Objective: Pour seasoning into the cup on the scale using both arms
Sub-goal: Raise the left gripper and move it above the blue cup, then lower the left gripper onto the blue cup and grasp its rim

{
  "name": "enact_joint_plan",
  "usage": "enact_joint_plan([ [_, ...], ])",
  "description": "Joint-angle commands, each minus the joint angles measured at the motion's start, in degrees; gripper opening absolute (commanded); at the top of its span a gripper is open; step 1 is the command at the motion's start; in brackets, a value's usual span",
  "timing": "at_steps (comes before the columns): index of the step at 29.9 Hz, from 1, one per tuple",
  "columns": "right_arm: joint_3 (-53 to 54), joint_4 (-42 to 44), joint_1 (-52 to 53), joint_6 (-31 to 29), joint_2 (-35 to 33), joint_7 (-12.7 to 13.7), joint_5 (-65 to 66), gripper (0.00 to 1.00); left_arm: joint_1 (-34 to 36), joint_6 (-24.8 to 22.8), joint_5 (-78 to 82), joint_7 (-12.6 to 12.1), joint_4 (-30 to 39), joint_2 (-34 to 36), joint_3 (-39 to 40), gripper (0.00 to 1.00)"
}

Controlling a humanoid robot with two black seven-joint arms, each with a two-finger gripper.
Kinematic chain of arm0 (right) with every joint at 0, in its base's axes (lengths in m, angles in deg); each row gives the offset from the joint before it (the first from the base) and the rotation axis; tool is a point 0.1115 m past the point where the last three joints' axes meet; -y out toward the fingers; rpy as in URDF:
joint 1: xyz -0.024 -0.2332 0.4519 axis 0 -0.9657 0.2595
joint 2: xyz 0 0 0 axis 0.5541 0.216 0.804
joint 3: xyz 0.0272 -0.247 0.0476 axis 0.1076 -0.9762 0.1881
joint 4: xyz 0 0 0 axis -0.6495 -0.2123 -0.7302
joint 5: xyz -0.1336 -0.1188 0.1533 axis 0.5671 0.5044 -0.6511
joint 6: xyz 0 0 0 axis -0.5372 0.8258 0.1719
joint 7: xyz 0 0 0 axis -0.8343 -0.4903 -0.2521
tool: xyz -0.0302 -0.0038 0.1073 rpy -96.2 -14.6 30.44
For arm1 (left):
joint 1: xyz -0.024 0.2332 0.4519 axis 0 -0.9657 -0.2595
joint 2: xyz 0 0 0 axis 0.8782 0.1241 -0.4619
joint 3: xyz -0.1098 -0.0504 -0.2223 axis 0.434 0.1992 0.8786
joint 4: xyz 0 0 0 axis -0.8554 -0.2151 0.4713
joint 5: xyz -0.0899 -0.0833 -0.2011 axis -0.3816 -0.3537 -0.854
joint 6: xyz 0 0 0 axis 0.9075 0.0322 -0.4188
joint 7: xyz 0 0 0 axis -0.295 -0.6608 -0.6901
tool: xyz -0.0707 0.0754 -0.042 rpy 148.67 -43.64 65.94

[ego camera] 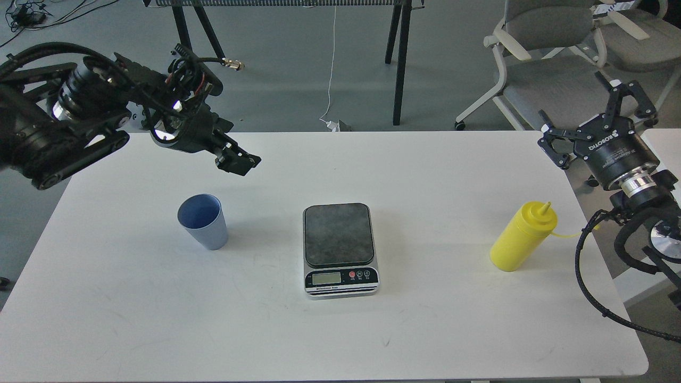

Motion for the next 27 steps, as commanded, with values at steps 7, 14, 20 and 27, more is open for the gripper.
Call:
enact_joint_plan([
  [7, -0.2, 0.1, -0.2, 0.0, 0.4, 0.0, 0.0, 0.99, -0.5, 0.0, 1.9, 0.0, -0.8, 0.6, -7.6, 0.98],
  [14, -0.2, 0.0, -0.3, 0.0, 0.3, 0.0, 0.0, 0.99, -0.6, 0.0, 2.4, 0.0, -1.5, 0.7, -9.9, 0.97],
  [20, -0.3, 0.0, -0.6, 0.0, 0.3, 0.0, 0.0, 0.99, -1.8, 0.0, 2.5, 0.0, -1.9, 0.6, -10.1, 0.97],
  [27, -0.3, 0.0, -0.9, 0.0, 0.3, 0.0, 0.0, 0.99, -3.7, 0.0, 3.5, 0.0, -5.4, 0.0, -10.2, 0.97],
])
